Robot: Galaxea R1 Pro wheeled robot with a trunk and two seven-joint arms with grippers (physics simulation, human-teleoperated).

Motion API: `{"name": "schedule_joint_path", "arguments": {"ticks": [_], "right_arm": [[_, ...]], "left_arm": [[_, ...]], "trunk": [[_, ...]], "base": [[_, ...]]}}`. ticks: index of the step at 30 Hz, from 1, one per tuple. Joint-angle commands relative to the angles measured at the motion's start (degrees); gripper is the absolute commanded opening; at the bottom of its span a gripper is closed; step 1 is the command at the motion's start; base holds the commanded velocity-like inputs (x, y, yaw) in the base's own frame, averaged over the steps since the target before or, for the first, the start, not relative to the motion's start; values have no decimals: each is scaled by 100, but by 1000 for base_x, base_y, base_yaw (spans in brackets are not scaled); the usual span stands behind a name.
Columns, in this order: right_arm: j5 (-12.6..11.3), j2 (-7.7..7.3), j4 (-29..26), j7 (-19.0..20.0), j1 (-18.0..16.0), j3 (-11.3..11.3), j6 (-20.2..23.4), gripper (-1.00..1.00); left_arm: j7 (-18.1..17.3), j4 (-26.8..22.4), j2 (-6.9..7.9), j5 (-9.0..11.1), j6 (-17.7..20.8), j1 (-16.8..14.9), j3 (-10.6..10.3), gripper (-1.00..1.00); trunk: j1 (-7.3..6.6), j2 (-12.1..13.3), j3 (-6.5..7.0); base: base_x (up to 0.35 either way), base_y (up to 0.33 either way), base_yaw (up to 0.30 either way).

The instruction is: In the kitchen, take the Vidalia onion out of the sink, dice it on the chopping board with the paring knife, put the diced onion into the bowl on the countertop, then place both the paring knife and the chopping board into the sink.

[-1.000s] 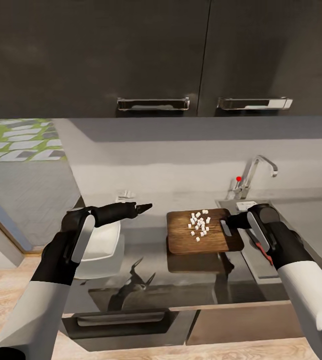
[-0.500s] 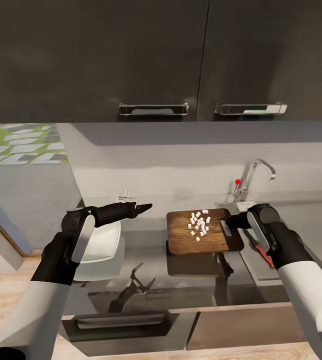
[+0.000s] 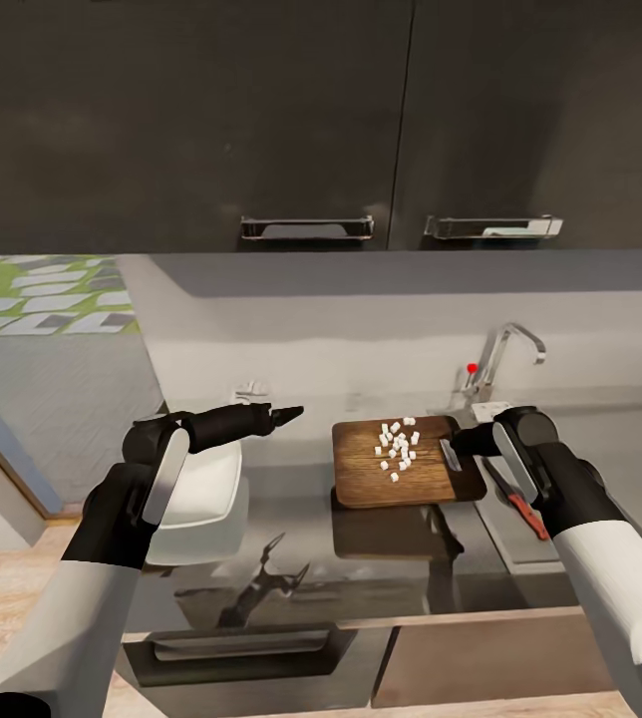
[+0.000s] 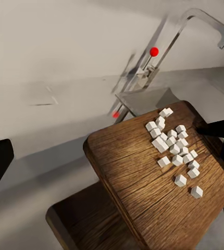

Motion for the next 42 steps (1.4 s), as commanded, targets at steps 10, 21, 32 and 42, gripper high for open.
{"name": "schedule_joint_path", "arguments": {"ticks": [10,21,32,42], "right_arm": [[7,-6,-6,15,-6,13,22,-100],[7,-6,-4,15,-6,13,22,-100],[7,-6,-6,15,-6,13,22,-100],[7,-6,-5,15,-6,13,22,-100]], "left_arm": [[-2,-3,0,15,35,-6,1,100],[-10,20,352,20,39,-6,3,100],[-346,344,1138,31,36,-6,108,100],[-1470,966,1258,24,-312,-6,385,100]], "trunk": [[4,-12,71],[4,-12,162],[4,-12,254],[4,-12,337]], "base": [[0,0,0],[0,0,0],[0,0,0],[0,0,0]]}}
